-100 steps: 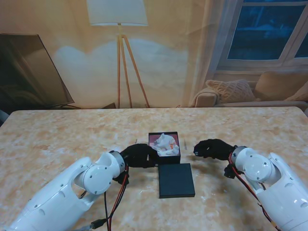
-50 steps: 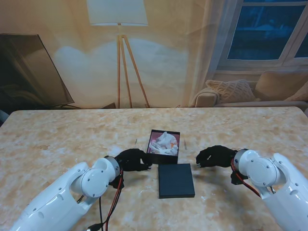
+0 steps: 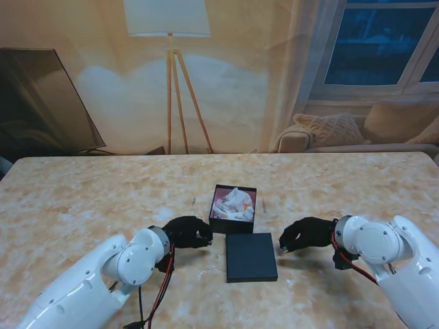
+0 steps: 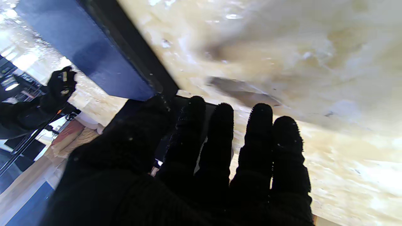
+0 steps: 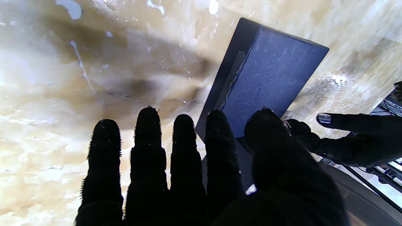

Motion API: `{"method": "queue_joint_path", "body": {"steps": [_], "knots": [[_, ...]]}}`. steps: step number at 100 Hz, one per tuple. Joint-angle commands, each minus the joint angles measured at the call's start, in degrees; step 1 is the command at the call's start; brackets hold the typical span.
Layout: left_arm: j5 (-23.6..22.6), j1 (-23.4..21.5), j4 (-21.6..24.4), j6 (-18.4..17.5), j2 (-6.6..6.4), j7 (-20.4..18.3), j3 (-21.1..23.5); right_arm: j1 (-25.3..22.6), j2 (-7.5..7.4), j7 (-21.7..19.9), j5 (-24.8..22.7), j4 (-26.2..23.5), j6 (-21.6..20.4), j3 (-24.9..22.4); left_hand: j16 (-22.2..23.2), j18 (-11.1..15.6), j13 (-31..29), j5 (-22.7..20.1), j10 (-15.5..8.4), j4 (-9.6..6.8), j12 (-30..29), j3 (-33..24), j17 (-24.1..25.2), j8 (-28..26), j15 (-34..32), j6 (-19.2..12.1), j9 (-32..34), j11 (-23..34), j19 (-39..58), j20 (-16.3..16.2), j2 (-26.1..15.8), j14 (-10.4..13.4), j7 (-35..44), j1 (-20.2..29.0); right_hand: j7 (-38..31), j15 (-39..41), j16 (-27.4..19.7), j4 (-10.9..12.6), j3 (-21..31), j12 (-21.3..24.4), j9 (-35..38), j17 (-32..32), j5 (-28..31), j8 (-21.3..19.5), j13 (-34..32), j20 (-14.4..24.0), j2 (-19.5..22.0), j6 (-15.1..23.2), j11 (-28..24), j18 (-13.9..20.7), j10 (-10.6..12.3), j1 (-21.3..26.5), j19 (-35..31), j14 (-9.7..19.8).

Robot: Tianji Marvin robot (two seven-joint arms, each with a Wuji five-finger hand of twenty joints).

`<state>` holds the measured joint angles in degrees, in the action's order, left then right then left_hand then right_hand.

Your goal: Pack mini donuts into a plastic bag, tie the opening and put the bag into the gift box

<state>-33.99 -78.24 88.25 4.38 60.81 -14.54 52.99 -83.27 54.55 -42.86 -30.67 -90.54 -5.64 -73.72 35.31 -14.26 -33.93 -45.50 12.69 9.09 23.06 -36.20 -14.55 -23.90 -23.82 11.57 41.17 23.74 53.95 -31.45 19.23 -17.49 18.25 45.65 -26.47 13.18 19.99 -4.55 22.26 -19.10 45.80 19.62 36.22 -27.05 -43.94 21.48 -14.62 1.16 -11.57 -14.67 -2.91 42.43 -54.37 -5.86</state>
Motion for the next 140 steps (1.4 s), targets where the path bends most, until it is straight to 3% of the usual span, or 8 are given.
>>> {"method": "queue_joint_path", "body": {"steps": [1,32,51,68,96,114,118,140], "knots": [[-0.18,0.12,-0.77,-0.11,-0.01,-0.58,0.2,-0.04,0.11,-1.5,0.46,-0.07,0.45,0.47,-1.29,1.11,0.93,-0.86,-0.89,-0.24,-0.61,0.15,0.72,-0.44,0.38,-0.54,-1.23,-0.28,0.28,1.37,-0.1,0.45,-0.19,-0.36,-0.91,-0.18,1.0,-1.35,-1.14,0.45,-0.23,-0.58,-0.52,0.53,-0.12,-0.03,1.96,1.43,0.67,-0.71,1.46,0.53,0.37,-0.66],[1.17,2.31,-4.47,-0.73,0.43,0.44,-1.42,1.35,-0.65,-5.32,1.3,0.15,0.63,2.0,-2.38,2.0,0.56,-1.6,-3.54,1.89,-0.94,1.06,0.44,-1.86,1.24,-3.73,0.24,0.52,-0.05,2.01,2.82,1.92,2.5,2.37,-2.36,-0.33,1.36,-1.53,-2.2,0.8,-0.93,-0.58,0.01,0.27,-0.21,0.3,1.31,2.62,1.16,-0.5,1.73,1.55,0.91,-0.47],[2.86,2.85,-4.64,-1.56,0.34,-0.64,-2.9,2.2,-0.98,-6.99,2.17,0.45,1.03,2.84,-3.19,2.8,0.83,-1.87,-5.61,2.26,-1.98,4.23,0.71,-0.62,1.86,-5.79,1.68,0.82,-0.11,2.84,2.8,3.36,5.85,4.58,-2.97,0.2,1.86,-1.71,-2.81,1.19,-0.82,-0.49,-0.26,0.88,-0.84,0.48,1.52,2.53,1.39,-0.61,1.87,2.2,1.13,-0.26],[3.82,3.22,-3.92,-2.14,-0.37,-3.93,-4.1,3.0,-1.21,-8.01,1.78,0.57,1.23,3.9,-5.07,3.72,2.05,-1.29,-6.11,1.91,-3.27,6.73,1.75,0.64,4.0,-6.18,1.06,-0.2,-1.95,4.29,1.45,4.23,6.65,5.08,-3.12,-0.52,1.8,-1.63,-3.2,1.6,-2.51,-1.02,-0.82,1.48,0.67,0.61,1.89,2.27,2.04,-0.52,1.97,2.93,1.55,-0.55],[4.1,3.2,-3.21,-2.69,-1.15,-6.89,-4.75,3.45,-1.72,-10.02,-1.09,0.06,-0.12,4.53,-7.28,4.15,3.86,-2.49,-6.74,1.47,-5.01,10.69,3.12,1.47,5.82,-6.84,0.59,-1.29,-4.16,6.06,0.49,4.58,7.92,6.72,-1.15,-4.03,0.12,-1.35,-4.67,2.97,-8.38,-3.71,-3.39,2.88,6.05,0.65,4.28,2.41,4.53,-0.4,4.1,3.68,3.37,-1.81],[4.26,2.39,-2.19,-3.14,-1.7,-8.83,-4.23,4.21,-2.0,-11.18,-1.48,0.21,-0.61,5.51,-7.83,4.25,4.62,-2.38,-6.92,1.03,-5.28,11.85,3.91,1.89,6.18,-6.57,0.29,-1.45,-4.66,6.41,-0.02,4.67,7.86,7.09,1.12,-4.55,-0.25,-0.39,-7.3,4.22,-10.17,-4.22,-4.37,3.01,7.15,1.22,6.32,1.92,5.09,-0.31,4.46,4.39,4.04,-1.93],[4.39,2.26,-2.03,-3.21,-1.79,-9.16,-4.26,4.59,-2.09,-11.63,-1.38,0.37,-0.48,5.93,-7.91,4.44,4.62,-2.31,-6.89,0.98,-5.29,11.99,3.95,1.92,6.22,-6.52,0.32,-1.44,-4.77,6.48,-0.16,4.79,7.79,7.12,3.83,-4.64,-0.41,0.72,-11.65,5.13,-10.66,-4.26,-4.07,0.92,7.36,2.22,7.8,1.69,4.71,-0.23,4.44,6.4,4.71,-1.99],[5.57,2.38,-1.63,-3.39,-2.28,-11.35,-4.95,6.24,-2.54,-13.75,-0.66,1.09,0.21,7.97,-8.19,3.98,5.35,-0.82,-7.1,0.71,-5.62,12.35,4.29,2.14,6.6,-7.0,-0.62,-2.09,-5.3,6.78,-0.54,4.02,6.65,7.25,6.91,-2.82,0.81,1.7,-13.71,4.59,-10.19,-3.35,-6.76,0.78,4.96,2.68,9.66,2.54,4.23,0.69,4.18,6.2,4.49,-1.22]]}}
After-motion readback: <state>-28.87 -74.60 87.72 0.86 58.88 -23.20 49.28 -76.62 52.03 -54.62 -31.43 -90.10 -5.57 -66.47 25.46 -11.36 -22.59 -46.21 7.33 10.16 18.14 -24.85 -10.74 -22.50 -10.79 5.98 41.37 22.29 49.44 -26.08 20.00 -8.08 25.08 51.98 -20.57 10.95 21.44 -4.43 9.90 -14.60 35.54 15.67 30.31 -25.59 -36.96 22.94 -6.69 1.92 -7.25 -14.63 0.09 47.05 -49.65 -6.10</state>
